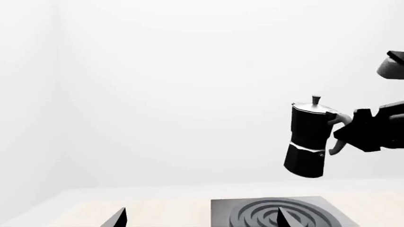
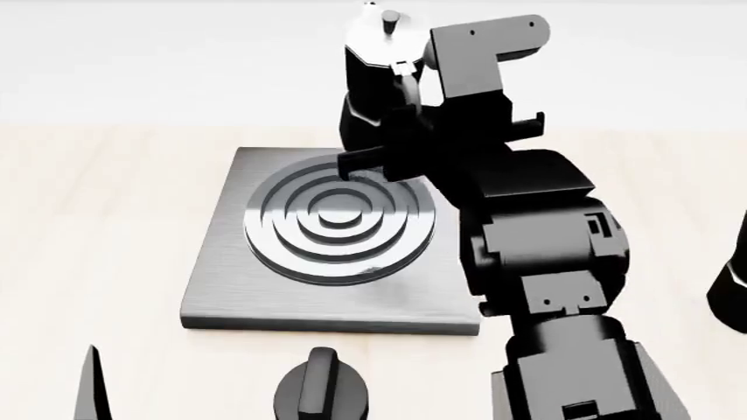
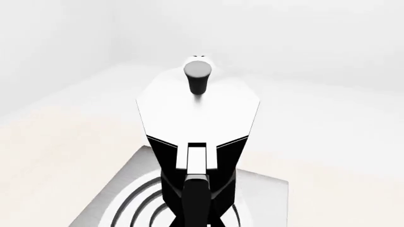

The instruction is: Put both moka pots on the stove.

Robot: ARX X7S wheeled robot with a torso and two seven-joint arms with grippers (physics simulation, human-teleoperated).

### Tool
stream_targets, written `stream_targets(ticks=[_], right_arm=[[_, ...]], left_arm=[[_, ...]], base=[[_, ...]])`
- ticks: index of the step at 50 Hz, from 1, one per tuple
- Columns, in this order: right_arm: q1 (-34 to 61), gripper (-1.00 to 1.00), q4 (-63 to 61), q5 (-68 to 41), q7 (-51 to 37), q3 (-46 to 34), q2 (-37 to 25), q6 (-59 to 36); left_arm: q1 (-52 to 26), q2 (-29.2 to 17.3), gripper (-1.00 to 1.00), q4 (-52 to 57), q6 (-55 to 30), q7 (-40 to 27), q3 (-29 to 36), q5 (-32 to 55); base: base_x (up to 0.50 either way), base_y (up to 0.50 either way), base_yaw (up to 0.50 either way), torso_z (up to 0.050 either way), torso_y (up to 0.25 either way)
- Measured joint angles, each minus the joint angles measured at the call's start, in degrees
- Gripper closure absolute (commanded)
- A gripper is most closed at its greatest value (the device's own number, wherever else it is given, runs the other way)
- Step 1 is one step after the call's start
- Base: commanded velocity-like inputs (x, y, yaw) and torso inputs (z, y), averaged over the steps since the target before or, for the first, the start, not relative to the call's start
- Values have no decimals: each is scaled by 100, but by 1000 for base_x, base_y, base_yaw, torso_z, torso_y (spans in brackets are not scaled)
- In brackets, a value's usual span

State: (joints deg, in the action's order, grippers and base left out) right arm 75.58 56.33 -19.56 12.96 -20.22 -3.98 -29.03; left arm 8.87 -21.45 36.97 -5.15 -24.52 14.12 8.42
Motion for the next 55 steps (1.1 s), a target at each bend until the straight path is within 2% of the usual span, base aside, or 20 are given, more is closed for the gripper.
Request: stream_targets(ticks=[5, 13, 26, 33, 46, 55], right_arm=[[293, 100, 577, -699, 9, -627, 155, 185], [589, 100, 1093, -2299, -107, -2082, 288, 563], [806, 100, 1291, -4864, -462, -4659, 365, 1163], [878, 100, 1224, -5897, -649, -5765, 378, 1422], [917, 100, 1086, -6799, -809, -6782, 392, 1726], [906, 100, 1083, -6996, -841, -7014, 394, 1800]], left_arm=[[-8, -12, -100, -7, -9, -4, -4, 18], [-10, -32, -100, -25, 21, 7, -31, 95], [-4, -60, -100, -51, 70, 32, -29, 176], [-6, -78, -100, -62, 74, 39, -13, 184], [-9, -103, -100, -86, 83, 36, 4, 203], [-16, -115, -100, -92, 82, 26, 12, 215]], base=[[0, 0, 0, 0, 2], [0, 0, 0, 0, 1], [0, 0, 0, 0, 1], [0, 0, 0, 2, 0], [0, 0, 0, 0, -5], [0, 0, 0, 0, -205]])
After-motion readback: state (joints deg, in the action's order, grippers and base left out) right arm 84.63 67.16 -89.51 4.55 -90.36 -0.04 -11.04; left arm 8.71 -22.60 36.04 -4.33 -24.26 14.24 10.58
